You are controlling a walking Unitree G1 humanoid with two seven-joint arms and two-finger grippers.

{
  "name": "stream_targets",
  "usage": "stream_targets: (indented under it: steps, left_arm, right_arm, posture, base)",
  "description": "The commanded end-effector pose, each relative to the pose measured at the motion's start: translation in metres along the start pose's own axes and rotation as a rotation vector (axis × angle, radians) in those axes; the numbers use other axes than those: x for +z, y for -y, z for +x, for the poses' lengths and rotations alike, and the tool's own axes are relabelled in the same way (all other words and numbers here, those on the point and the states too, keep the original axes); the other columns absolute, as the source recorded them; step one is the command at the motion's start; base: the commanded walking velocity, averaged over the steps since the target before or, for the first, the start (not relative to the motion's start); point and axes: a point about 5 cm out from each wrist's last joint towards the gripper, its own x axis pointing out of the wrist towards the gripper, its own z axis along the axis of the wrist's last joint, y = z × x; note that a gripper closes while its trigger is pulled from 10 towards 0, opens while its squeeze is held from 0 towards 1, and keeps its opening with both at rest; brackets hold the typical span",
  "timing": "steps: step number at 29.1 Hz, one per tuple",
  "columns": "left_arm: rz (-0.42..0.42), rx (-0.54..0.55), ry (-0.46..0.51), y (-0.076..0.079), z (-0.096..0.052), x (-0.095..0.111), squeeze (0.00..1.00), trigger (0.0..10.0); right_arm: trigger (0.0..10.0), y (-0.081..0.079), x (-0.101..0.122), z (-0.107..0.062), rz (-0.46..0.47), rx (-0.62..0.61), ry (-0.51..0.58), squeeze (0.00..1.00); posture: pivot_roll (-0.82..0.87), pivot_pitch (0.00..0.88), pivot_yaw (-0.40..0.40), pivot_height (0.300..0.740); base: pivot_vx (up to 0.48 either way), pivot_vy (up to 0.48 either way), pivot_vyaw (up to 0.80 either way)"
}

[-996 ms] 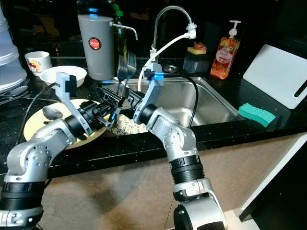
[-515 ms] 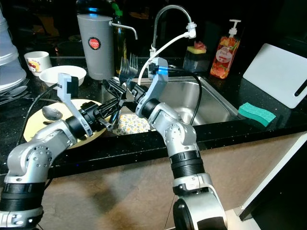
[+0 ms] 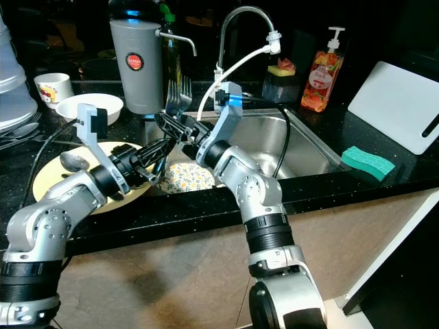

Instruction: Kitchen organization

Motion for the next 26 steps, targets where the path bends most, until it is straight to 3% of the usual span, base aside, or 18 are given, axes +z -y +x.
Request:
stream_targets:
  steps: [1, 21, 22, 23, 26]
  left_arm:
    - [0.003, -0.018, -0.015, 0.001, 0.000, 0.000, 0.00, 0.0]
    - [0.013, -0.020, -0.042, 0.002, 0.000, -0.003, 0.00, 0.0]
    - [0.018, -0.016, -0.045, 0.002, 0.000, -0.004, 0.47, 1.3]
    - [0.028, -0.006, -0.051, 0.001, 0.000, -0.004, 1.00, 10.0]
    - [0.032, 0.014, -0.055, -0.001, 0.000, -0.004, 1.00, 10.0]
  right_arm:
    - [0.0, 0.006, 0.003, -0.002, 0.016, -0.027, 0.010, 0.00]
    - [0.0, 0.011, 0.007, -0.003, 0.039, -0.043, 0.037, 0.00]
    - [0.0, 0.013, 0.008, -0.003, 0.039, -0.052, 0.042, 0.00]
    - [0.0, 0.015, 0.010, -0.003, 0.037, -0.064, 0.048, 0.00]
    - [0.0, 0.020, 0.014, -0.004, 0.033, -0.087, 0.062, 0.00]
  posture:
    - [0.02, 0.006, -0.076, 0.740]
    - [0.02, 0.006, -0.078, 0.740]
    - [0.02, 0.008, -0.080, 0.740]
    - [0.02, 0.008, -0.080, 0.740]
    - [0.02, 0.008, -0.080, 0.740]
  base:
    - [0.000, 0.000, 0.00]
    - [0.000, 0.000, 0.00]
    - [0.000, 0.000, 0.00]
    - [0.000, 0.000, 0.00]
    - [0.000, 0.000, 0.00]
